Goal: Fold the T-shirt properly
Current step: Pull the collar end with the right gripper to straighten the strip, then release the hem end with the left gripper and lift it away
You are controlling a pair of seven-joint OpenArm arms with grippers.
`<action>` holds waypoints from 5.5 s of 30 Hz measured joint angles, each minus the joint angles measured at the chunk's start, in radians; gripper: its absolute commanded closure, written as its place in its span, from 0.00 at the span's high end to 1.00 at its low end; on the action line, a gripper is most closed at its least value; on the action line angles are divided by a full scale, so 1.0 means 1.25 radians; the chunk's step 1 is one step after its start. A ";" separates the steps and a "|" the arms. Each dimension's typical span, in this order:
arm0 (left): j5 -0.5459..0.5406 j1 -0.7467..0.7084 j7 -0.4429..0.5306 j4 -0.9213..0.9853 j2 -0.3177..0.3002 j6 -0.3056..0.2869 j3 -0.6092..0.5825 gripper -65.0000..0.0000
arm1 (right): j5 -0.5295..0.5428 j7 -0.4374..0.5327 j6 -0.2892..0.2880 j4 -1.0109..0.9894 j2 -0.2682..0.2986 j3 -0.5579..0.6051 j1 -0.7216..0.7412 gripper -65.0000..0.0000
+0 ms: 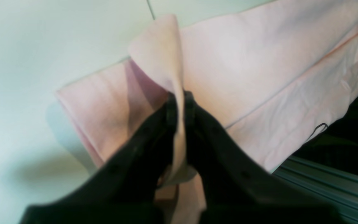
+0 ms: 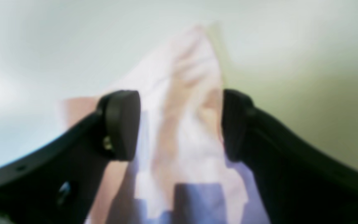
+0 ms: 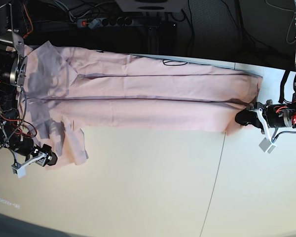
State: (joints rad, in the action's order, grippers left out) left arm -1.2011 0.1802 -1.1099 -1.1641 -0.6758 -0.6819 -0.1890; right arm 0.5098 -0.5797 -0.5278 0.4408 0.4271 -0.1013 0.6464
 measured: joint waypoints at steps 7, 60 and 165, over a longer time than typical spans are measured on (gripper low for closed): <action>0.001 0.000 0.015 0.000 0.000 0.000 0.000 0.00 | -0.063 -0.012 0.000 0.000 -0.009 0.000 0.002 0.15; -0.145 -0.042 -0.086 -0.038 0.000 0.000 -0.001 0.00 | 0.223 -0.207 -0.002 1.126 0.150 -0.274 -0.903 0.00; 0.393 -0.096 0.443 0.041 0.193 -0.021 0.179 0.20 | 0.095 0.010 -0.022 0.533 0.059 -0.269 -0.594 0.00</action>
State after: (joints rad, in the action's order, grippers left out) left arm -0.7101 0.0601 -0.5564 -1.1130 -0.4343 -0.7082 0.0349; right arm 0.6281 -0.5667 -0.5556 1.1069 0.5007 -0.4370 -0.0959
